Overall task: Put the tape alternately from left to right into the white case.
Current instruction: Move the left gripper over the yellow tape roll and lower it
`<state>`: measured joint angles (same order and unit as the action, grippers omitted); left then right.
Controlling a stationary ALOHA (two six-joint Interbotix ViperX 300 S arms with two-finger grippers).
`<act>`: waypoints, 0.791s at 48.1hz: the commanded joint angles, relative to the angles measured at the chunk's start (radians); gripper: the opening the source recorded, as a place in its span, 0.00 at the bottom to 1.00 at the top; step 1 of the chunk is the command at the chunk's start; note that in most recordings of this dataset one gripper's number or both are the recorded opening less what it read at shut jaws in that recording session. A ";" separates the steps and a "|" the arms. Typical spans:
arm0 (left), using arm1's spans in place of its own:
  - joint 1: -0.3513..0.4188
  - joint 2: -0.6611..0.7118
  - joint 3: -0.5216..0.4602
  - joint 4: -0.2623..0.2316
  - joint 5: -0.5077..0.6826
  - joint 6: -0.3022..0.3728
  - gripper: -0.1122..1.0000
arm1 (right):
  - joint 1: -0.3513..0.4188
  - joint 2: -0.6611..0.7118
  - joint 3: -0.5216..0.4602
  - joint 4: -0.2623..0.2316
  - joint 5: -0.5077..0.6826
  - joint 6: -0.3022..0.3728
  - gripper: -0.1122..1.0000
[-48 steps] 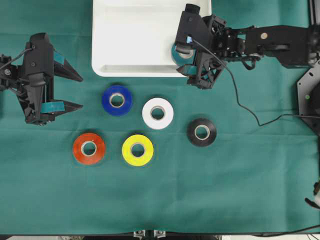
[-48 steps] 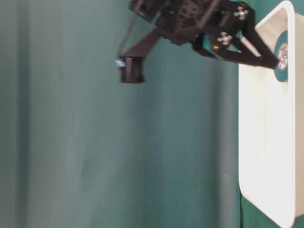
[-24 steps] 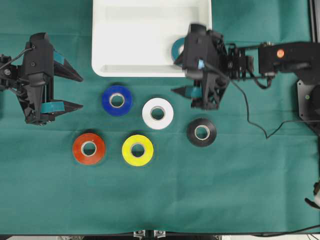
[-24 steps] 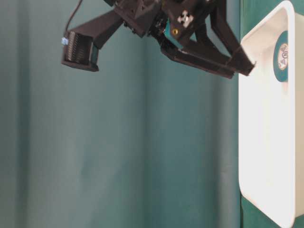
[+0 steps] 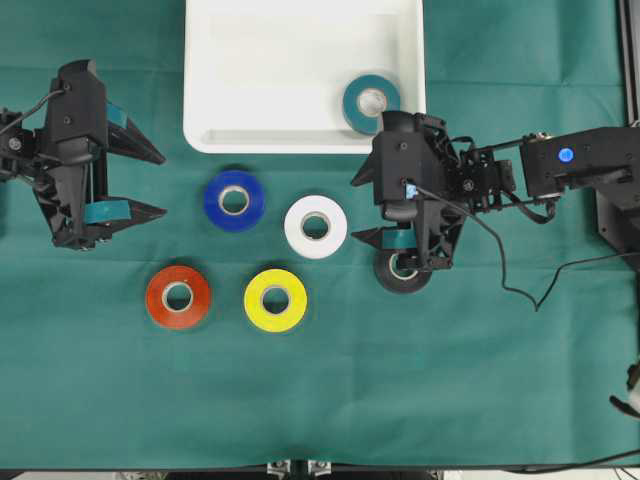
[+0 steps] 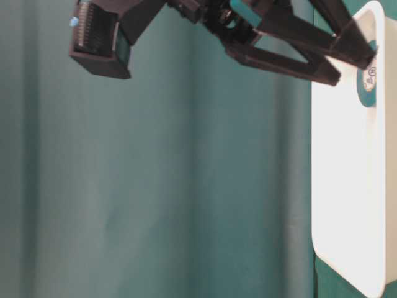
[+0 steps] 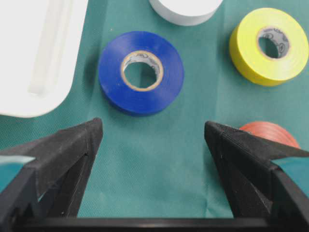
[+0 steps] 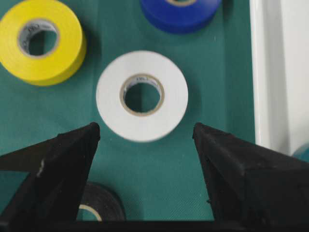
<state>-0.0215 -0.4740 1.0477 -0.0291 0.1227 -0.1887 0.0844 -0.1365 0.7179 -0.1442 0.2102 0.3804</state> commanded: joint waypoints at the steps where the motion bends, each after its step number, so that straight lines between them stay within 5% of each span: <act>1: 0.002 -0.009 -0.012 0.000 -0.003 -0.002 0.66 | 0.003 -0.009 -0.006 -0.002 -0.008 0.005 0.84; 21: -0.072 0.034 -0.071 0.000 -0.009 -0.006 0.66 | 0.003 -0.002 -0.006 -0.005 -0.008 0.006 0.84; 38: -0.163 0.222 -0.210 0.000 -0.008 -0.020 0.66 | 0.003 0.011 -0.006 -0.008 -0.009 0.005 0.84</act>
<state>-0.1657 -0.2884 0.8943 -0.0276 0.1212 -0.2102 0.0844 -0.1166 0.7225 -0.1488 0.2086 0.3850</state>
